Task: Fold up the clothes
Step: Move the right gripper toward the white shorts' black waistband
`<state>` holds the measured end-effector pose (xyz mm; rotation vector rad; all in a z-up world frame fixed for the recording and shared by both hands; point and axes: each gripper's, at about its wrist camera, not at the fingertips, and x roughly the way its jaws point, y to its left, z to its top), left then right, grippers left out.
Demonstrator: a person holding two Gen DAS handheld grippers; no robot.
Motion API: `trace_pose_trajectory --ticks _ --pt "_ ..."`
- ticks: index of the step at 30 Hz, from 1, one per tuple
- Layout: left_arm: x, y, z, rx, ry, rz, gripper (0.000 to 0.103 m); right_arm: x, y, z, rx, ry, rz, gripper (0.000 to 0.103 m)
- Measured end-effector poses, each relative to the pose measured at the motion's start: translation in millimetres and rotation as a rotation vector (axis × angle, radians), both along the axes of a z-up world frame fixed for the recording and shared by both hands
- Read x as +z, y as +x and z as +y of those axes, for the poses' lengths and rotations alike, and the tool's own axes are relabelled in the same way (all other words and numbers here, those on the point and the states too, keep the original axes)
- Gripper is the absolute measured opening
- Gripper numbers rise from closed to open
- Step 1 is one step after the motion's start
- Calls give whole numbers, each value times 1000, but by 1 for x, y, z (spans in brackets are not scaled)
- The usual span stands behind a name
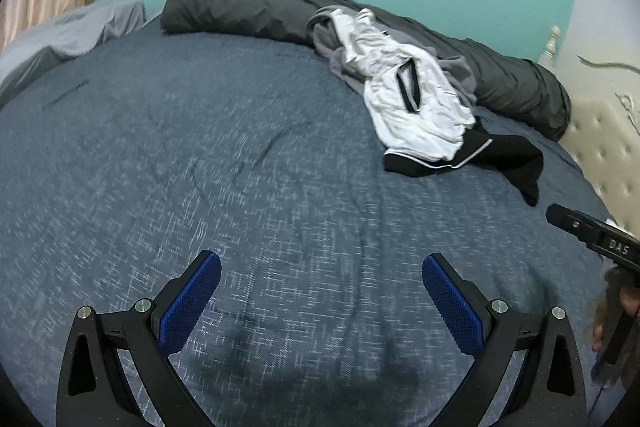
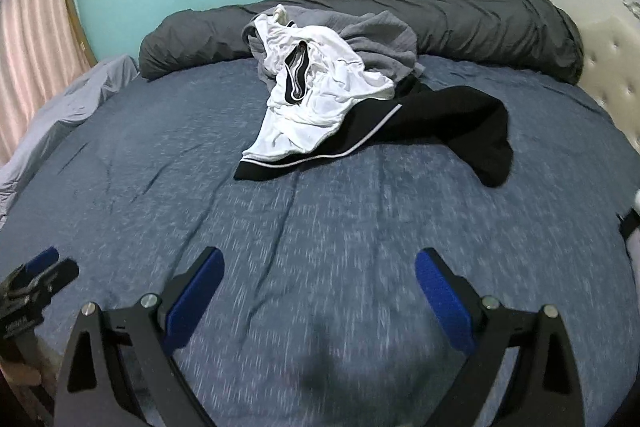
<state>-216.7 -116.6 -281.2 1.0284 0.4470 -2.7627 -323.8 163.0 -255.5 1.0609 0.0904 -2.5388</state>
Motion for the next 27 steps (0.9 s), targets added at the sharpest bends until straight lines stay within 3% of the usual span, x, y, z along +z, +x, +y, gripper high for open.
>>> trace_pose_trajectory --ticks 20,27 --pt "-16 -22 -57 103 66 3 103 -45 -101 -68 -5 67 12 97" --pt "-24 -21 -62 113 70 -4 103 -58 -133 -80 -16 28 -23 97"
